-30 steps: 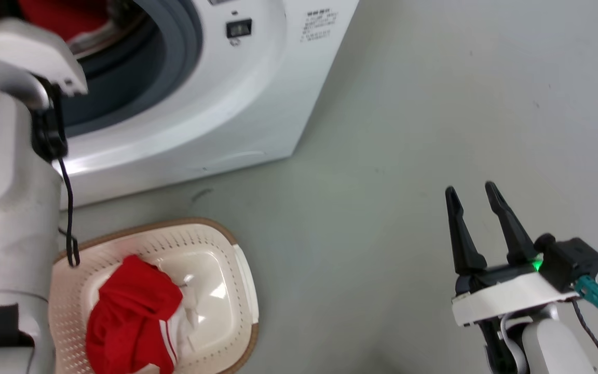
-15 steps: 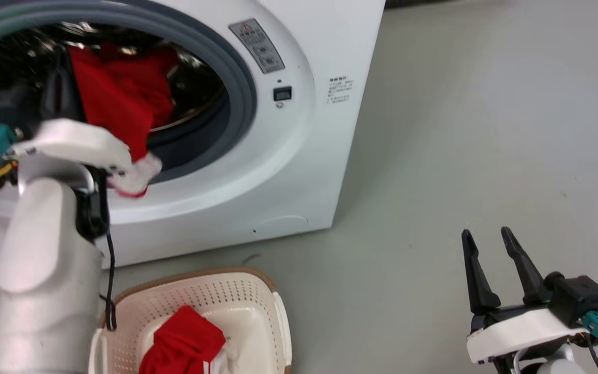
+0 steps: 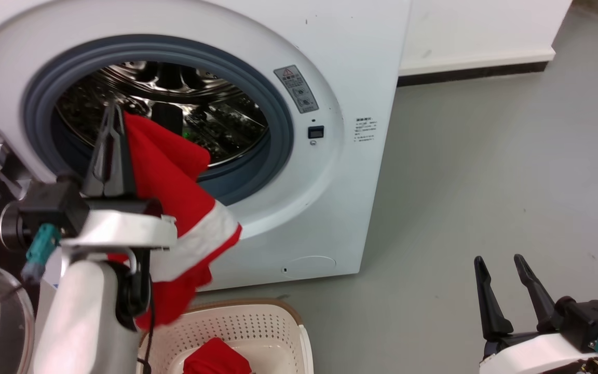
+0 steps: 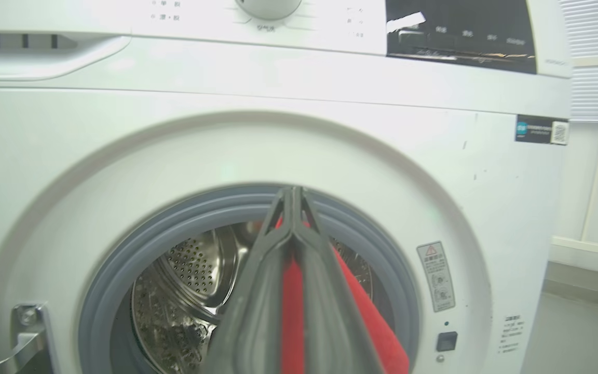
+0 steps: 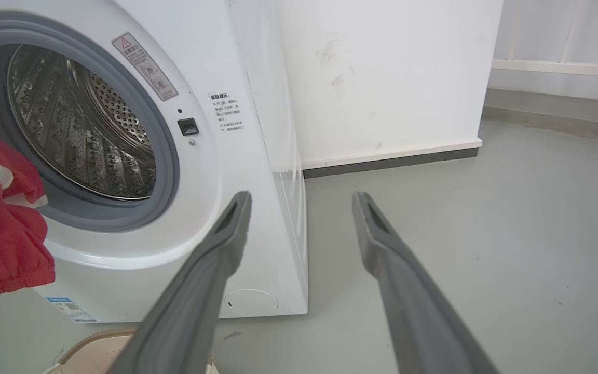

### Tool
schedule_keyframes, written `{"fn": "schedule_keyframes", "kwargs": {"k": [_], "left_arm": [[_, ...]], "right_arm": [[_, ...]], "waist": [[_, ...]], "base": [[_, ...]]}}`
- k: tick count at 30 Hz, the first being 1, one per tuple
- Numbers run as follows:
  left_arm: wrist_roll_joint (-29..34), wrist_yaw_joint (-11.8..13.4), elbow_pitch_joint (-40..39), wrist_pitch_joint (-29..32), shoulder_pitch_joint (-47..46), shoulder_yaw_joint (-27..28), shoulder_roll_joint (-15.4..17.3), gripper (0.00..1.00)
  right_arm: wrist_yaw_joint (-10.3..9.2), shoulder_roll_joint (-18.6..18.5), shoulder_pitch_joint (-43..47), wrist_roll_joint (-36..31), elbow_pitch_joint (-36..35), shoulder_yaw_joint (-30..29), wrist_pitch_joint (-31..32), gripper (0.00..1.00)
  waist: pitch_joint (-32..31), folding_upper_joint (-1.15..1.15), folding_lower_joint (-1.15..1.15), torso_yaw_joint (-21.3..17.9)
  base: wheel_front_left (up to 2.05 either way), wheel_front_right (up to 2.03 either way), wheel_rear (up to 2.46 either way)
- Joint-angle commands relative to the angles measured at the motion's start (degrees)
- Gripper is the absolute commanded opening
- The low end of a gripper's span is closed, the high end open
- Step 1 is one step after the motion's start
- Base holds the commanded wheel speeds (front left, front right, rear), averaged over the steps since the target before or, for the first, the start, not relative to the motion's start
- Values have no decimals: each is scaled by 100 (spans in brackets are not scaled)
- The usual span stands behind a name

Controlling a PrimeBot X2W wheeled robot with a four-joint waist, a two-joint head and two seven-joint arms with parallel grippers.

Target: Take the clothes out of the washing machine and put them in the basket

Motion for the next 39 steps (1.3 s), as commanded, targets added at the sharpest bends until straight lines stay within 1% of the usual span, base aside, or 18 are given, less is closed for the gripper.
{"fn": "schedule_keyframes", "kwargs": {"k": [1, 6, 9, 13, 18, 21, 26, 32, 35, 39], "left_arm": [[20, 40, -96, -4, 114, -8, -4, 0], [62, 197, -856, 208, 889, -144, -118, 0], [27, 323, -1052, 336, 1382, -230, -241, 0], [-93, 464, -742, 357, 1993, -292, -413, 0], [-381, 483, 257, 173, 2320, -328, -610, 0], [-512, 471, 937, 63, 2196, -371, -704, 0], [-661, 433, 2055, -14, 1718, -336, -768, 0], [-572, 424, 2712, -24, 944, -166, -796, 0], [-660, 433, 3136, -24, 458, -260, -797, 0], [-669, 507, 3690, -20, -166, -334, -795, 0]], "right_arm": [[-3, 3, 71, -33, -37, -8, 9, 100], [-3, 3, 177, -71, -178, -35, 99, 100], [-4, 3, 189, -69, -266, -21, 137, 100], [-3, 3, 128, -83, -339, 24, 162, 100], [-3, 4, -65, -73, -405, 84, 138, 100], [-4, 4, -198, -72, -415, 107, 109, 100], [-4, 3, -533, -25, -392, 215, 26, 100], [-4, 3, -962, -17, -325, 299, -91, 100], [-4, -46, -1152, 13, -291, 321, -140, 100], [-3, -148, -1428, 111, -229, 427, -230, 100]], "waist": [[-75, 0, 1, 75], [-103, 0, 1, 216], [-7, 0, 1, 303], [209, 0, 1, 385], [652, 0, 1, 410], [1001, 0, 1, 418], [1663, 0, 1, 355], [2493, 0, 1, 228], [2918, 0, 1, 168], [3421, 0, 1, 62]], "base": [[0, 0, 0], [0, 0, 0], [0, 0, 0], [0, 0, 0], [0, 0, 0], [0, 0, 0], [0, 0, 0], [0, 0, 0], [0, 0, 0], [0, 0, 0]]}}
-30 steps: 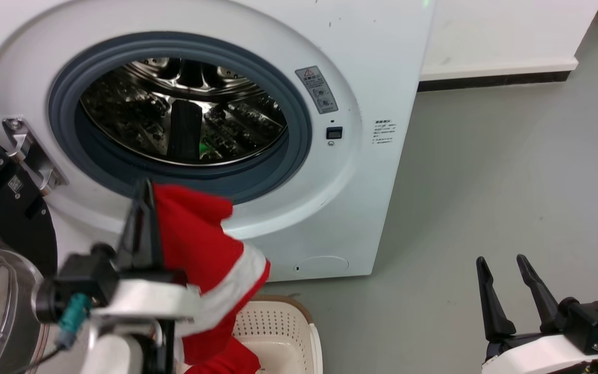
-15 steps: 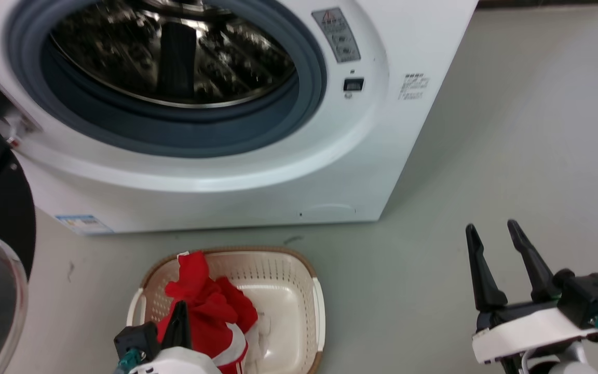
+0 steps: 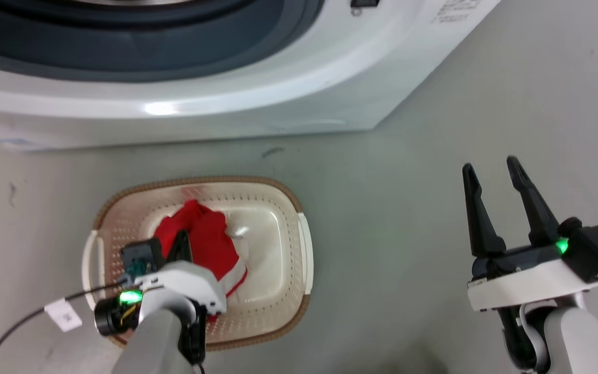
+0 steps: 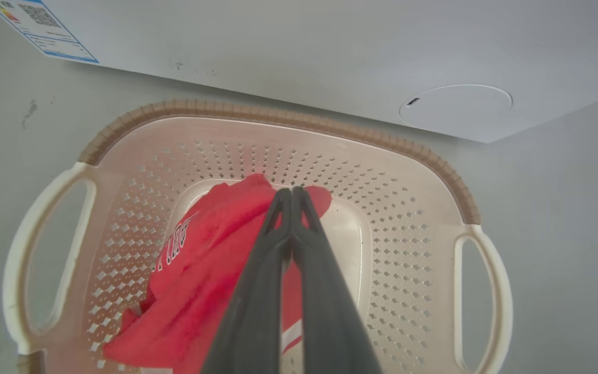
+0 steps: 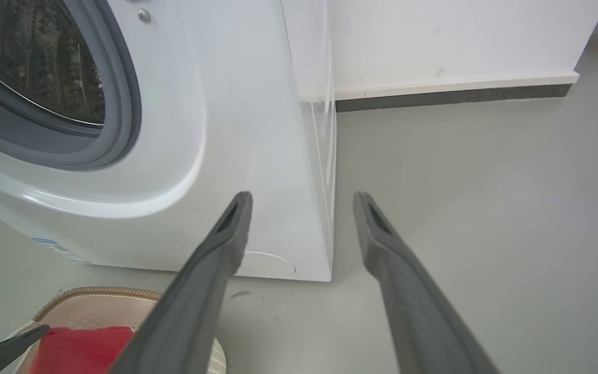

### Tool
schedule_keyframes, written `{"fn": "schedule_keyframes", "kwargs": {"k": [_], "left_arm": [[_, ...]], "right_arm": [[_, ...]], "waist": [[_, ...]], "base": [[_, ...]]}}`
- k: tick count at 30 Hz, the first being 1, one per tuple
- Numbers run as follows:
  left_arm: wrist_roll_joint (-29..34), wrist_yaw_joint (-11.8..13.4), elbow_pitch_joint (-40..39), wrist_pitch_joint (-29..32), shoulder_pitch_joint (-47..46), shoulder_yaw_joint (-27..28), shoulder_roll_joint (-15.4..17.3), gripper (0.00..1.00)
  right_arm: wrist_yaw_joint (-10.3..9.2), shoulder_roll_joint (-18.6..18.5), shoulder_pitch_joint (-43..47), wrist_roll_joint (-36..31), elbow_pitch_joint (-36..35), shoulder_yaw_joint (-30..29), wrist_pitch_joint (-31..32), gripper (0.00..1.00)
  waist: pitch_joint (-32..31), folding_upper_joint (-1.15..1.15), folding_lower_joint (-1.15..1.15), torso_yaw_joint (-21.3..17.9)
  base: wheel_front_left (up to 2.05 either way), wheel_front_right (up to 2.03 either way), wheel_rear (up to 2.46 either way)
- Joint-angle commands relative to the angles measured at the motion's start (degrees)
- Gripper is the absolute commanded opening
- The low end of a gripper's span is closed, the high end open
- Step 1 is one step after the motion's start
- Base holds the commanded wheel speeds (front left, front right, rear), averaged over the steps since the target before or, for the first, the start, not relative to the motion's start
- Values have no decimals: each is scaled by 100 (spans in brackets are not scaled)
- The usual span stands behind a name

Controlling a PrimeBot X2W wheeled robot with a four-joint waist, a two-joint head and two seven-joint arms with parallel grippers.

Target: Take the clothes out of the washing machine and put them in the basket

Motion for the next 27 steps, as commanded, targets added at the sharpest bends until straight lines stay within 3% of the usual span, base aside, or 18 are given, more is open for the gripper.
{"fn": "schedule_keyframes", "kwargs": {"k": [1, 8, 16, 17, 18, 25, 27], "left_arm": [[8, 33, 105, -28, -202, 10, 10, 0], [123, 119, 960, -21, -952, 111, 11, 0], [120, -8, 1462, -22, -1226, 307, 10, 0], [33, -39, 1588, -22, -1187, 342, 8, 28], [22, -47, 1674, -22, -1155, 335, 9, 100], [-86, -146, 1759, -22, -709, 326, 5, 100], [-142, -237, 1576, -22, -363, 312, 4, 100]], "right_arm": [[-2, -42, -145, 44, 30, 39, -56, 100], [-2, -166, -553, 254, 273, 282, -239, 100], [-3, -164, -745, 364, 647, 395, -371, 100], [-3, -155, -745, 365, 705, 394, -373, 100], [-3, -150, -732, 358, 764, 379, -381, 100], [-3, -75, -440, 212, 1034, 221, -399, 100], [-3, -19, -225, 103, 1072, 125, -402, 100]], "waist": [[534, 0, -1, -175], [1131, 0, -1, -475], [1088, 0, -1, -626], [985, 0, -1, -630], [868, 0, -1, -621], [-140, 0, -1, -490], [-683, 0, -1, -381]], "base": [[0, 0, 0], [0, 0, 0], [0, 0, 0], [0, 0, 0], [0, 0, 0], [0, 0, 0], [0, 0, 0]]}}
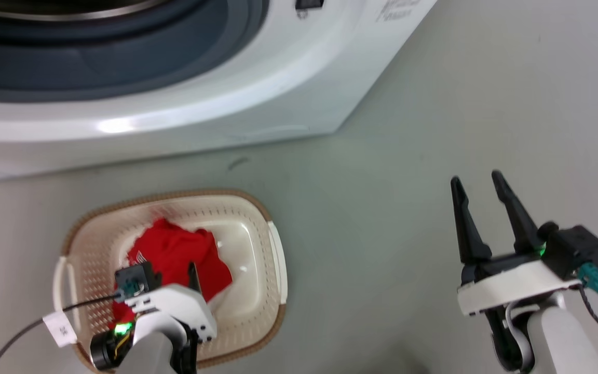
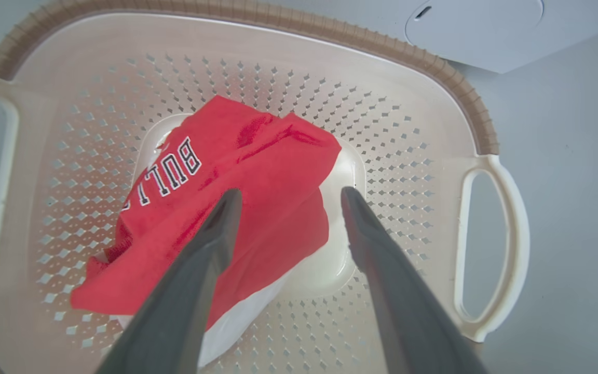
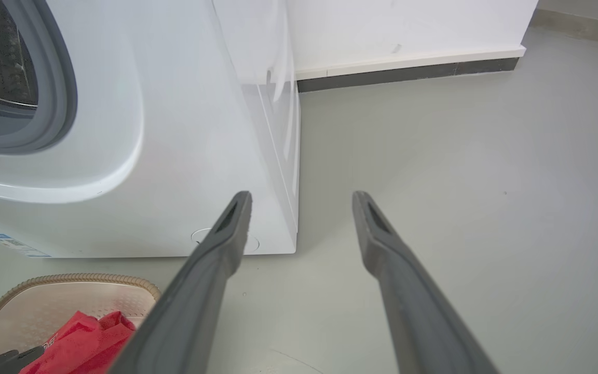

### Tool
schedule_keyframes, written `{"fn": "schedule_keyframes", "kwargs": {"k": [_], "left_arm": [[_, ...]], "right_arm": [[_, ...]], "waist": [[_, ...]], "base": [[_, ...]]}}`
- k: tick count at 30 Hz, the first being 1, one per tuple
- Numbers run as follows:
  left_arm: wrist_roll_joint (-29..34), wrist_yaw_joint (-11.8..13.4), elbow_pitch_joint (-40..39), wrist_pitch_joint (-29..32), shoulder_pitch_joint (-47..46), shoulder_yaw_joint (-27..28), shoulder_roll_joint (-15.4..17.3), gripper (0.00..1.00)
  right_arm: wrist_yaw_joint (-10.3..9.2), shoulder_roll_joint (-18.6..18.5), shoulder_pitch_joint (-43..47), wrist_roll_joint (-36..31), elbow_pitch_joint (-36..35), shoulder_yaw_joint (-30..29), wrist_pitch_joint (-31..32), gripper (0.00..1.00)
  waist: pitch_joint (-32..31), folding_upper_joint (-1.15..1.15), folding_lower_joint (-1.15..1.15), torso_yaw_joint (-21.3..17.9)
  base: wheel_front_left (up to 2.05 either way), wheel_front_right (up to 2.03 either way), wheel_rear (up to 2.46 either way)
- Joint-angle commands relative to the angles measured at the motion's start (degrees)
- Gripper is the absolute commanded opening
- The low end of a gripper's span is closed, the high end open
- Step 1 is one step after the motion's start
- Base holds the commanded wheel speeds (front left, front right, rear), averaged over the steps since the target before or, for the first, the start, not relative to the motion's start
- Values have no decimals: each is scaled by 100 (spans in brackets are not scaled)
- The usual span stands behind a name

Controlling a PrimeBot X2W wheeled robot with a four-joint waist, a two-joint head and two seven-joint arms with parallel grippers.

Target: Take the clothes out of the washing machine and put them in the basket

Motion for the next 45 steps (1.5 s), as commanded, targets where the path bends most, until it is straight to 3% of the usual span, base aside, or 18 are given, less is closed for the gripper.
{"fn": "schedule_keyframes", "kwargs": {"k": [1, 10, 22, 28, 33, 45], "left_arm": [[-14, -32, -108, -14, 212, -30, -4, 100], [36, -78, -1519, -14, 1167, -108, -4, 100], [748, 127, -3806, -14, 1686, -297, -2, 100], [1258, 11, -4719, -15, 1986, -292, 72, 100], [1483, -69, -5128, -14, 2360, -297, 195, 100], [1545, 32, -5437, -15, 2918, -241, 292, 100]], "right_arm": [[-4, 36, 179, -72, 29, -63, -23, 100], [-4, 158, 959, -505, -282, -514, 229, 100], [-4, 175, 1478, -737, -851, -897, 464, 100], [-4, 174, 1685, -819, -1121, -1003, 555, 100], [-4, 175, 1872, -871, -1263, -1017, 621, 100], [-4, 174, 2104, -815, -1428, -955, 682, 100]], "waist": [[-869, 0, -1, 219], [-2073, 0, -1, 512], [-2794, 0, -1, 684], [-3062, 0, -1, 776], [-3224, 0, -1, 834], [-3318, 0, -1, 974]], "base": [[0, 0, 0], [0, 0, 0], [0, 0, 0], [0, 0, 0], [0, 0, 0], [0, 0, 0]]}}
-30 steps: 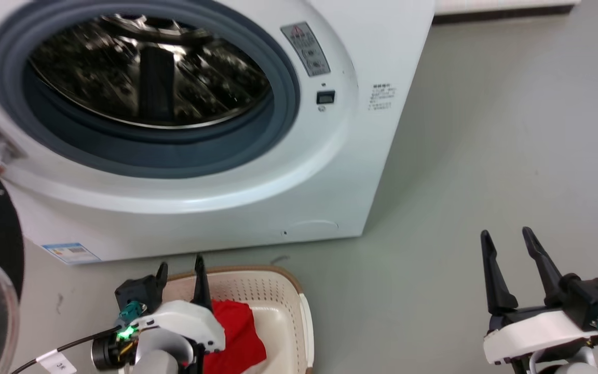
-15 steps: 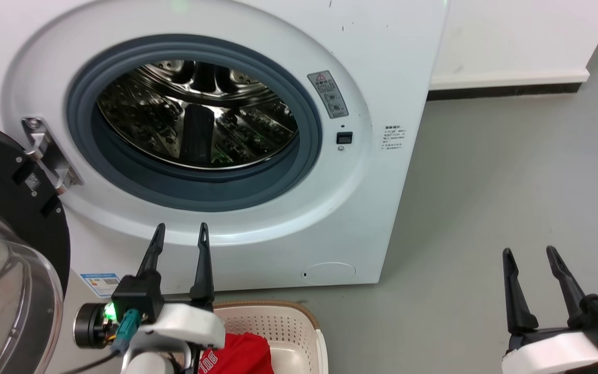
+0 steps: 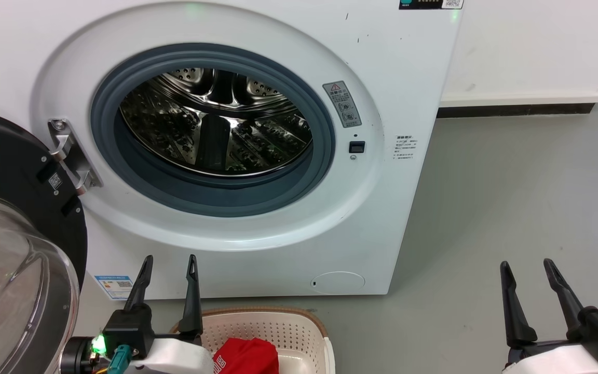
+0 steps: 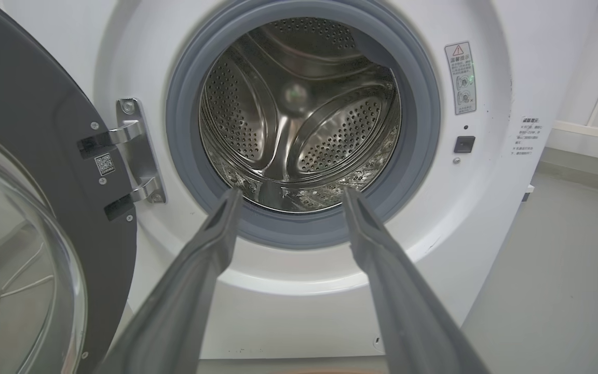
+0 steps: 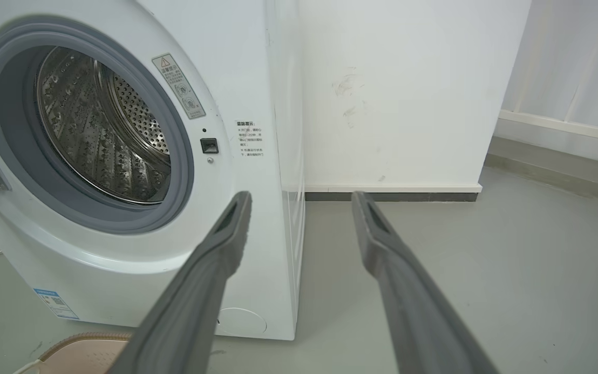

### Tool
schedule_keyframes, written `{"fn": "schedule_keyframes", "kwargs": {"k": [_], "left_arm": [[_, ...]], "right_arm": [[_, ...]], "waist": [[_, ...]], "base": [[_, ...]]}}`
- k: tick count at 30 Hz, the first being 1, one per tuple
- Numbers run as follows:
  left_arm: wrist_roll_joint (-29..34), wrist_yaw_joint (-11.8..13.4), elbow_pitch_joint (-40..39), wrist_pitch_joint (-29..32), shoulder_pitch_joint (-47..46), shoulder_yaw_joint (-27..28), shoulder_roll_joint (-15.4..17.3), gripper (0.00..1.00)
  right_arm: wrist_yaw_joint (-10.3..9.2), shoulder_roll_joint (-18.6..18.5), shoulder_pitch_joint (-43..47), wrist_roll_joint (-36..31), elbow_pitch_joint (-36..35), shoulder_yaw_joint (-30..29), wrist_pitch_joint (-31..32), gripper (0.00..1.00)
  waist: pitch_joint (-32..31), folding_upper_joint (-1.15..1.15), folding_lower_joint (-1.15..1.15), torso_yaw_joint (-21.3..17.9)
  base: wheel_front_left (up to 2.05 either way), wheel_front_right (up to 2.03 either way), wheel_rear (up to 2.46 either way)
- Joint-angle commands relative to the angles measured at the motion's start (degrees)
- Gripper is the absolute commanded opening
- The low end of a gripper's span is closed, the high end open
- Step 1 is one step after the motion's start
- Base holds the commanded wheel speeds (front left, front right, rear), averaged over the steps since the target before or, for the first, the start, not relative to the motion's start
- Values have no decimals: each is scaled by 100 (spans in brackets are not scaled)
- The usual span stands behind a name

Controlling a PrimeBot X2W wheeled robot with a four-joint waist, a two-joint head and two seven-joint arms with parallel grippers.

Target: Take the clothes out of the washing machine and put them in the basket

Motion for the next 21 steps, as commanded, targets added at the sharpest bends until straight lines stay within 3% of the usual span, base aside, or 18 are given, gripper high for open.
{"fn": "schedule_keyframes", "kwargs": {"k": [1, 10, 11, 14, 21], "left_arm": [[-12, 11, -20, -15, 51, 8, 18, 100], [-75, -23, 46, -15, 13, -42, 38, 100], [-71, -27, 39, 0, 4, -45, 24, 0], [-144, -40, 165, 31, 12, -28, 3, 0], [-986, -150, 243, 260, -80, 113, -24, 0]], "right_arm": [[-4, 8, 83, 20, -32, 3, -7, 100], [-4, 9, 72, 63, -9, 22, -22, 100], [0, 0, 12, 33, -7, 20, 0, 0], [0, 2, 33, 106, 95, 46, -4, 0], [0, -50, -100, 1039, 238, 66, 93, 0]], "waist": [[-3, 0, 1, 8], [24, 0, 1, 22], [25, 0, 1, 22], [27, 0, 1, 24], [32, 0, 1, 35]], "base": [[0, 0, 0], [0, 0, 0], [0, 0, 0], [0, 0, 0], [0, 0, 0]]}}
